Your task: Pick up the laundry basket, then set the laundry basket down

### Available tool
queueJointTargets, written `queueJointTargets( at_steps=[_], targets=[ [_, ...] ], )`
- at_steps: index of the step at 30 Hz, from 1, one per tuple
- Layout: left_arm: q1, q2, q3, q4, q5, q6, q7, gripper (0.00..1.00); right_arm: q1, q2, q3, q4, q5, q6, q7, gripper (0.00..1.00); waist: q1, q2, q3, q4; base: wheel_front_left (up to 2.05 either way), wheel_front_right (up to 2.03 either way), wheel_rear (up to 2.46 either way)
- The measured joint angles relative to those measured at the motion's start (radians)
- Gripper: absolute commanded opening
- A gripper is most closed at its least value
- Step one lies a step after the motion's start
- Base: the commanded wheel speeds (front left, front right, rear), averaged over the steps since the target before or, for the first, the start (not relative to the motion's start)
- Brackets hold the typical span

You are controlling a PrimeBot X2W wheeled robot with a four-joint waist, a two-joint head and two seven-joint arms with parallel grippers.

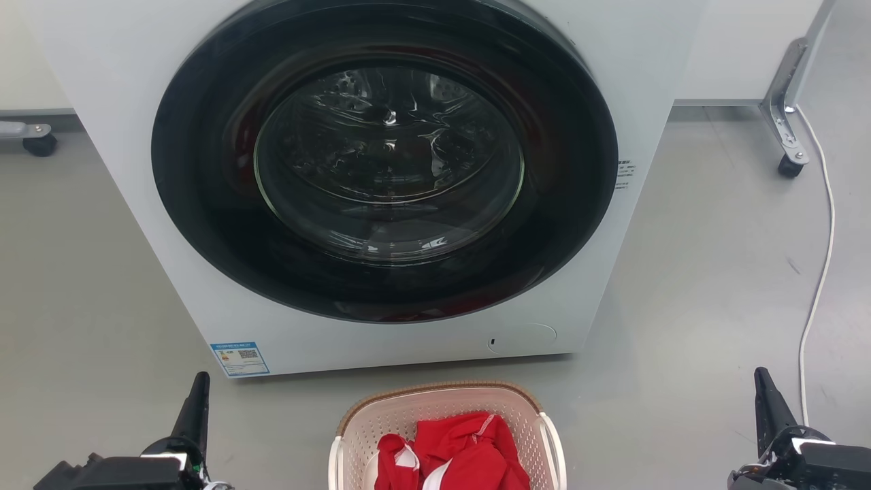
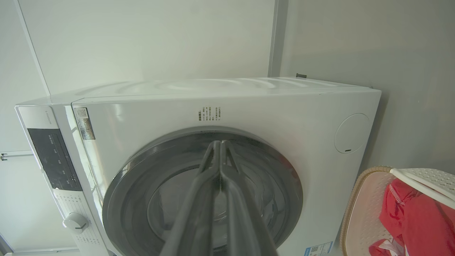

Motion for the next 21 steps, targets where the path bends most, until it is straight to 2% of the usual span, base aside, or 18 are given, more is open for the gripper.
queueJointTargets(
  at_steps=[21],
  targets=[
    [0.000, 0.000, 0.000, 0.001, 0.000, 0.000, 0.000, 0.00, 0.000, 0.000, 0.000, 0.000, 0.000, 0.000, 0.000, 0.00, 0.0000, 0.0000, 0.000, 0.000, 0.00, 0.00, 0.00]
  ],
)
